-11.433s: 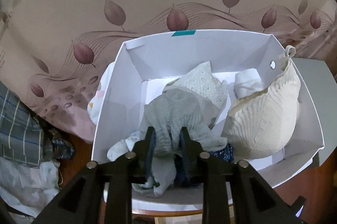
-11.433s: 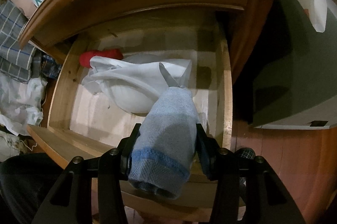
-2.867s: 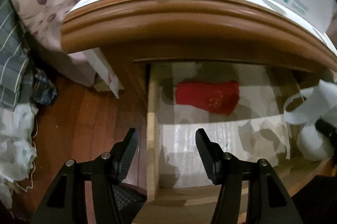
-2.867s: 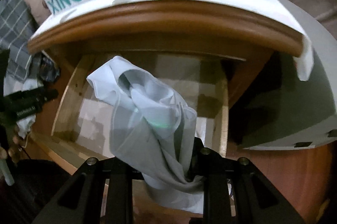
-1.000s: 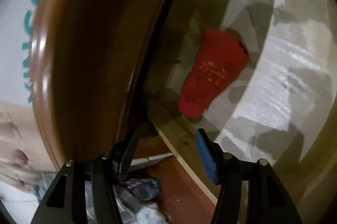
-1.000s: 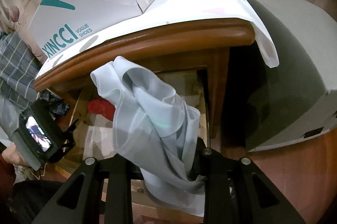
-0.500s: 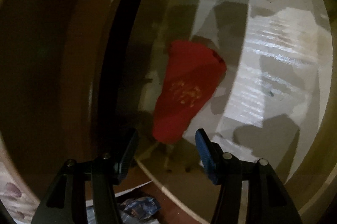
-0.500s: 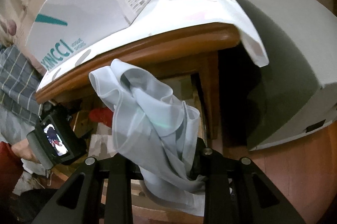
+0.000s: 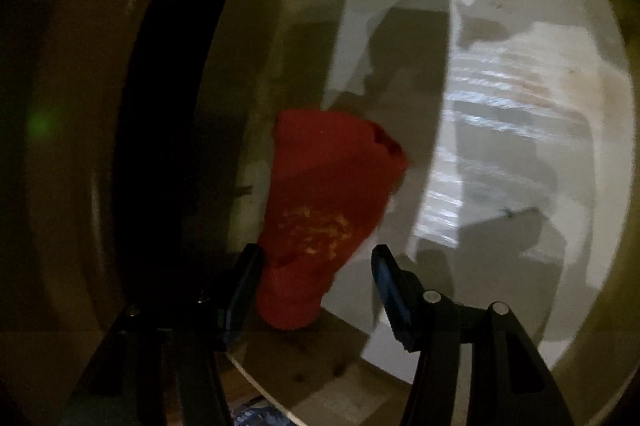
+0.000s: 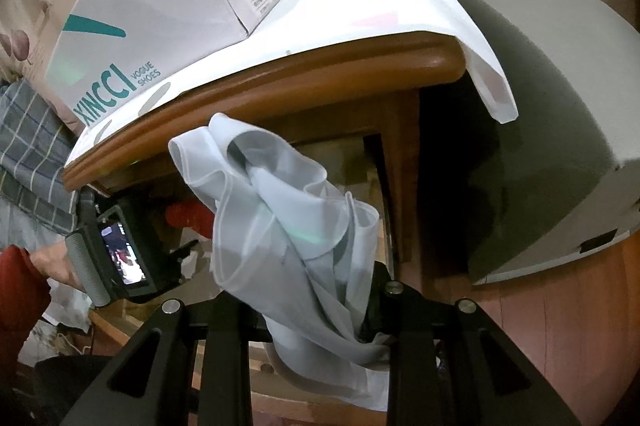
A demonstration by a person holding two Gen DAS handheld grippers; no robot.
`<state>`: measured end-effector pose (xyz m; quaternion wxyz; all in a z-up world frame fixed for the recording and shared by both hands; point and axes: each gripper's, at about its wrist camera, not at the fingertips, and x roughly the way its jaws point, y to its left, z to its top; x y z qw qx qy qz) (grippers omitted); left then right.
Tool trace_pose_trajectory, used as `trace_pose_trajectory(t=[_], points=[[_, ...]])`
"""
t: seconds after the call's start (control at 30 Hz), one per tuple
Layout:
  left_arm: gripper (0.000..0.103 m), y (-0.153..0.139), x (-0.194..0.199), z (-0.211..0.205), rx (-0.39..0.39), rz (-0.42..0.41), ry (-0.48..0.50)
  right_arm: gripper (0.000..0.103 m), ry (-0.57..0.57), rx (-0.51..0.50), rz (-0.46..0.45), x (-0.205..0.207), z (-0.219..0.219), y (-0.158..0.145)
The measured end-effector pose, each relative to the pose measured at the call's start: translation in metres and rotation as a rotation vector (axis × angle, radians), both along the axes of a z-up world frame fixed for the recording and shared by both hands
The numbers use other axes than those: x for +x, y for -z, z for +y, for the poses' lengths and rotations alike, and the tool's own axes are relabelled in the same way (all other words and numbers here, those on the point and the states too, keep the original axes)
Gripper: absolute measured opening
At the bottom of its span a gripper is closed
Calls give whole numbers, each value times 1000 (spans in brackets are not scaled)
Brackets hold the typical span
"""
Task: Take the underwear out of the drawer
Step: 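Grasp the red underwear with the left tool and lift it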
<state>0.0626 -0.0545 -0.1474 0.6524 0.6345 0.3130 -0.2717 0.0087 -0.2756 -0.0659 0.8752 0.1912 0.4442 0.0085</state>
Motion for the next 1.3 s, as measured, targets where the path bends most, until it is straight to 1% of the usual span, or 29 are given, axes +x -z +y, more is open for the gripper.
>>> trace_pose_trajectory(t=[0.07,0.23,0.3,0.37,0.4,0.47,0.53,0.57,0.67,0.8,0.83,0.97,1.07,1.17,1.2,1.27,1.3], points=[[58,5,8,1,6,-7,-11,25,-1,1,2,1,0,0],[58,7,6,-1,13,-12,1,25,-10,-1,8,3,1,1],[56,8,6,-6,8,-15,6,25,-12,2,8,3,1,1],[50,5,7,-8,-11,-6,-5,25,-18,2,11,4,2,2],[44,9,13,-3,-20,10,-21,25,-20,1,12,4,3,2],[38,6,16,-3,-43,35,-45,26,-25,-1,12,4,4,3],[32,3,15,-3,-45,50,-54,26,-24,0,13,4,3,3],[31,2,14,-3,-47,66,-62,26,-23,1,12,4,3,3],[29,-5,11,-2,-48,145,-101,27,-22,4,12,3,2,3],[29,-14,18,7,-68,289,-208,28,-27,7,11,2,2,3],[29,-15,18,8,-71,314,-227,28,-29,7,10,2,2,3],[29,-22,14,14,-66,490,-339,28,-33,16,9,2,2,3],[29,-22,15,21,-67,598,-425,28,-37,19,9,1,2,2],[32,-24,11,26,-83,657,-489,28,-40,27,3,1,2,1],[36,-25,10,27,-92,659,-501,28,-41,29,2,1,2,0],[38,-29,12,29,-138,663,-541,29,-43,32,1,1,3,0],[43,-31,13,30,-151,651,-551,29,-44,33,1,1,3,0]])
